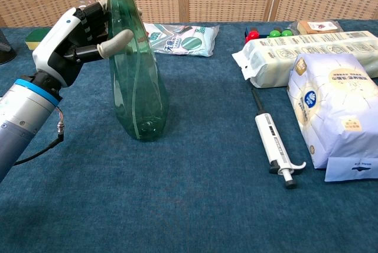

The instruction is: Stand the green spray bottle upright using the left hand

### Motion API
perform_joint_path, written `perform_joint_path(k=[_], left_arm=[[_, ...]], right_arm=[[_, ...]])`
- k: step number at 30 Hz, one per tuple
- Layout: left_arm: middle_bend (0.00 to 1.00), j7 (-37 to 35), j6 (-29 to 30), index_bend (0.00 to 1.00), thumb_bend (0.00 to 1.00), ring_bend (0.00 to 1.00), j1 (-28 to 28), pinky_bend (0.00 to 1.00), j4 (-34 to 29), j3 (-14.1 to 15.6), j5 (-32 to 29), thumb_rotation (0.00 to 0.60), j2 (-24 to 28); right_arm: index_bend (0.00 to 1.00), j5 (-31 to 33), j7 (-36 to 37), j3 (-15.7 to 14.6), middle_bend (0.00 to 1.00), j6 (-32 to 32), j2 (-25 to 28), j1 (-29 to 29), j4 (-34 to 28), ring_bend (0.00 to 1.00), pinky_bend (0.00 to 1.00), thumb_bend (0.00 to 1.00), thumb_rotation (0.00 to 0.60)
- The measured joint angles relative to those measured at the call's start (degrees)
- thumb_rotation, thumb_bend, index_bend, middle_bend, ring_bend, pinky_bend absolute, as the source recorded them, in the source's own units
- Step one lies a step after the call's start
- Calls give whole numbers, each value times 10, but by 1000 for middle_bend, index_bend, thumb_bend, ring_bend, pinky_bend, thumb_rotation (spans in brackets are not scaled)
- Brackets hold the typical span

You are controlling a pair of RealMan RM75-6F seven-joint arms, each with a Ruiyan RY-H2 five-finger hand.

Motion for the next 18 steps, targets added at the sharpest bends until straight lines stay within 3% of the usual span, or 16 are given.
perform_joint_path(k=[12, 18], left_arm=[[241, 9, 11, 329, 328, 190, 5, 424, 2, 6, 8, 431, 7], [239, 9, 15, 329, 328, 185, 8, 416, 3, 17, 18, 385, 8]], right_arm=[[244, -2, 2, 0, 287, 4, 1, -1, -2, 112, 170, 377, 600], [245, -2, 2, 0, 288, 5, 1, -2, -1, 112, 169, 377, 600]])
